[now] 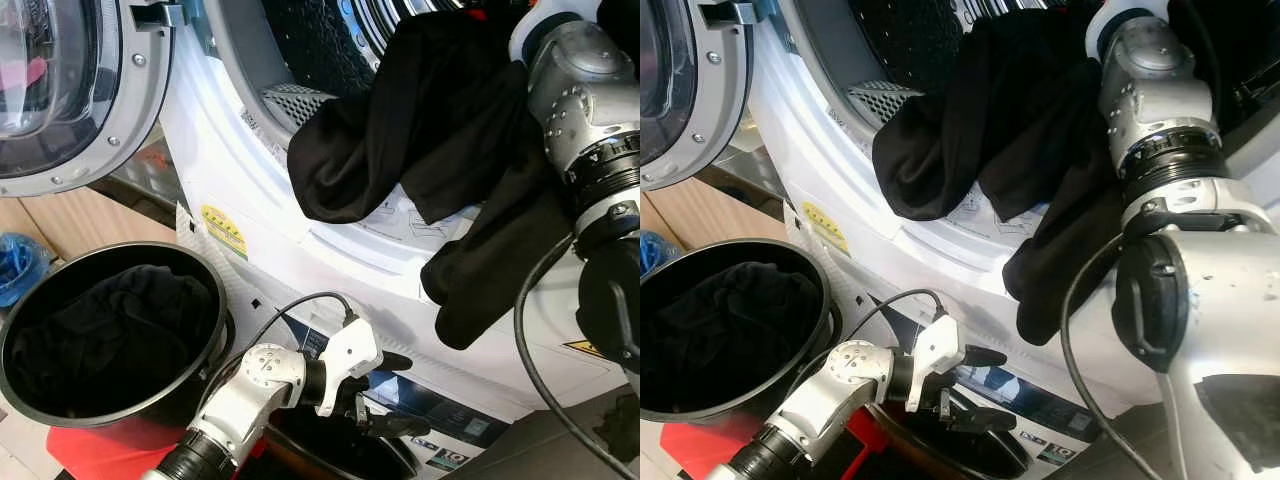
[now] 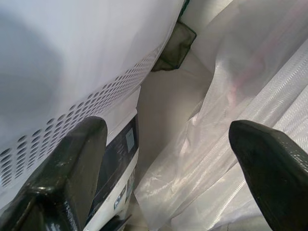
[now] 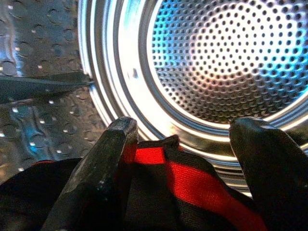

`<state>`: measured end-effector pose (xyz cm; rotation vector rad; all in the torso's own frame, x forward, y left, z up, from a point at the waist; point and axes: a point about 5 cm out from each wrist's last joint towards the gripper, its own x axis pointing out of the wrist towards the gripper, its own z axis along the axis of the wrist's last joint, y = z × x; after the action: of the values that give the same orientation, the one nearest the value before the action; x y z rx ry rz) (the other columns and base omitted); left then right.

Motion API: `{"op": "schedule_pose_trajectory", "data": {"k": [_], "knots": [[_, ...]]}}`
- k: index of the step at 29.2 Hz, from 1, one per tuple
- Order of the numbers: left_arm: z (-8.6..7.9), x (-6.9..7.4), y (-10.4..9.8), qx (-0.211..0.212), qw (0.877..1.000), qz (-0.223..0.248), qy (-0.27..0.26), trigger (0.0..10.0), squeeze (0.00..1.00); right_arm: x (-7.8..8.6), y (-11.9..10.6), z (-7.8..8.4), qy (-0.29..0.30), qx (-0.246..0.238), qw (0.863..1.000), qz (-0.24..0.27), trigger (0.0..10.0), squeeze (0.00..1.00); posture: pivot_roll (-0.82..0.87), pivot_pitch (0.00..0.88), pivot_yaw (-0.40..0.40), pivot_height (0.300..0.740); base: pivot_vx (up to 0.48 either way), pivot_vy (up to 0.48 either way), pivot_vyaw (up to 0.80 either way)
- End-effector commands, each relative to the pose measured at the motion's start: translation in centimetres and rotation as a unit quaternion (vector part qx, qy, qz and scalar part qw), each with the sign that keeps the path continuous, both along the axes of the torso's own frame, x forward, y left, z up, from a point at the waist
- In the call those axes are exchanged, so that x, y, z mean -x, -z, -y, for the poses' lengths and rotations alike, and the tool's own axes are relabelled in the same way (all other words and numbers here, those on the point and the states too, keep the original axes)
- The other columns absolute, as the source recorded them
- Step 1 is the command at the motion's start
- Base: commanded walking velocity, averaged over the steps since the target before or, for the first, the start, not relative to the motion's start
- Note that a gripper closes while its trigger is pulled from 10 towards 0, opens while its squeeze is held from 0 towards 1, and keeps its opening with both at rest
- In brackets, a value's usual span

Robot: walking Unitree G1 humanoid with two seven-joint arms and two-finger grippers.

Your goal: Clothes washing

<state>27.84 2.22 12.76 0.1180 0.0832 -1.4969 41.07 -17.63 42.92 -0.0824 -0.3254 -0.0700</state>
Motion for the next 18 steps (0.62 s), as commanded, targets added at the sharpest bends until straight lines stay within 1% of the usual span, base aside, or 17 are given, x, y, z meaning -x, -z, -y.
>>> {"op": "schedule_pose_trajectory", "data": {"k": [1, 2, 3, 4, 6, 7, 9, 11, 13, 14, 16, 18], "knots": [[0.3, -0.1, -0.1, 0.001, 1.000, 0.000, 0.001, 10.0, 0.00, 0.4, -0.7, 1.6, 0.029, 0.002, 1.000, 0.004, 10.0, 0.00, -0.05, 0.144, -0.112, 0.740, 0.000, 0.000, 0.00], [0.2, -0.2, -0.2, 0.003, 1.000, 0.000, 0.000, 10.0, 0.00, 0.5, -1.3, 1.2, 0.022, 0.001, 1.000, 0.018, 10.0, 0.00, -0.05, 0.146, -0.111, 0.740, 0.000, 0.000, 0.00], [0.2, -0.2, -0.3, 0.003, 1.000, 0.001, -0.002, 10.0, 0.00, 0.7, -2.1, 0.4, 0.006, -0.007, 0.999, 0.034, 10.0, 0.00, -0.04, 0.145, -0.112, 0.740, 0.000, 0.000, 0.00], [0.2, -0.2, -0.3, 0.003, 1.000, 0.001, -0.002, 10.0, 0.00, 0.7, -2.1, 0.4, 0.006, -0.007, 0.999, 0.034, 10.0, 0.00, -0.04, 0.145, -0.112, 0.740, 0.000, 0.000, 0.00], [0.1, -0.1, -0.2, 0.003, 1.000, -0.002, -0.003, 10.0, 0.00, 0.8, -2.6, -0.8, -0.028, -0.018, 0.999, 0.039, 10.0, 0.00, -0.05, 0.149, -0.112, 0.740, 0.000, 0.000, 0.00], [0.0, -0.1, -0.2, 0.003, 1.000, -0.003, -0.003, 10.0, 0.00, 0.8, -2.7, -1.2, -0.038, -0.020, 0.998, 0.038, 10.0, 0.00, -0.05, 0.149, -0.112, 0.740, 0.000, 0.000, 0.00], [0.0, 0.1, 0.0, 0.001, 1.000, -0.003, -0.001, 10.0, 0.00, 0.9, -2.9, -2.9, -0.077, -0.004, 0.996, 0.040, 10.0, 0.00, -0.04, 0.150, -0.115, 0.740, 0.000, 0.000, 0.00], [0.0, 0.2, -0.1, 0.004, 1.000, -0.006, 0.000, 10.0, 0.00, 1.0, -3.1, -3.5, -0.095, -0.006, 0.994, 0.047, 10.0, 0.00, -0.05, 0.150, -0.114, 0.740, 0.000, 0.000, 0.00], [0.1, 0.3, 0.0, 0.004, 1.000, -0.008, 0.002, 10.0, 0.00, 1.3, -3.6, -4.2, -0.136, -0.019, 0.989, 0.062, 10.0, 0.00, -0.05, 0.148, -0.111, 0.740, 0.000, 0.000, 0.00], [0.2, 0.4, 0.1, 0.003, 1.000, -0.010, 0.006, 10.0, 0.00, 1.3, -3.6, -4.3, -0.142, -0.011, 0.988, 0.062, 10.0, 0.00, -0.05, 0.147, -0.108, 0.740, 0.000, 0.000, 0.00], [0.3, 0.4, 0.1, 0.004, 1.000, -0.010, 0.007, 10.0, 0.00, 1.4, -3.6, -4.1, -0.152, -0.013, 0.986, 0.064, 10.0, 0.00, -0.05, 0.149, -0.110, 0.740, 0.000, 0.000, 0.00], [0.3, 0.5, 0.0, 0.005, 1.000, -0.010, 0.008, 10.0, 0.00, 1.4, -3.3, -3.4, -0.149, -0.006, 0.987, 0.062, 10.0, 0.00, -0.06, 0.149, -0.111, 0.740, 0.000, 0.000, 0.00]]}}
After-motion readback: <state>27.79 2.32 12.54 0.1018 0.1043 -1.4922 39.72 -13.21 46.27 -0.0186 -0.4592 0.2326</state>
